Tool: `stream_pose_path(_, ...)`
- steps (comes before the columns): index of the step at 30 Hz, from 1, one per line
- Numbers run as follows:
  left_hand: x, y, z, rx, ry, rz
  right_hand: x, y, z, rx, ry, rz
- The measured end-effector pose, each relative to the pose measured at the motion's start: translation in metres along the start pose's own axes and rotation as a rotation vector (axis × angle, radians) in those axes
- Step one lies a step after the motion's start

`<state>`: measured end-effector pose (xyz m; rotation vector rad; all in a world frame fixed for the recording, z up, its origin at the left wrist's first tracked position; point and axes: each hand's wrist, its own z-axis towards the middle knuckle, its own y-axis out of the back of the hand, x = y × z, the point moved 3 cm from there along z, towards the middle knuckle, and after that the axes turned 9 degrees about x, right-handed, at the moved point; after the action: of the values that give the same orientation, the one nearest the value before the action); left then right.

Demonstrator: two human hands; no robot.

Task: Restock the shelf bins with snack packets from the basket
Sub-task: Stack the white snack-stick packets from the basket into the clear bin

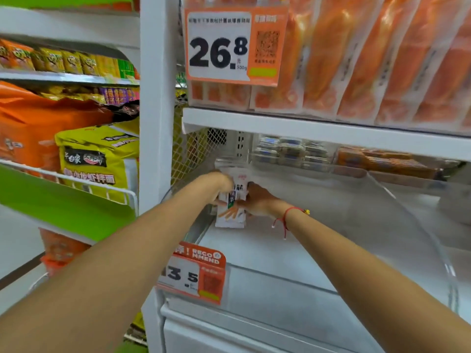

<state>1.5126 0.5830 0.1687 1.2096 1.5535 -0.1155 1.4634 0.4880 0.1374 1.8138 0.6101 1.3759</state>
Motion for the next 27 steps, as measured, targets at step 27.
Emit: stream_pose_path(27,0.019,-0.006,-0.027,-0.063,0.0,1.865,-0.009,-0.033,0.015,0.167,-0.108,-0.018)
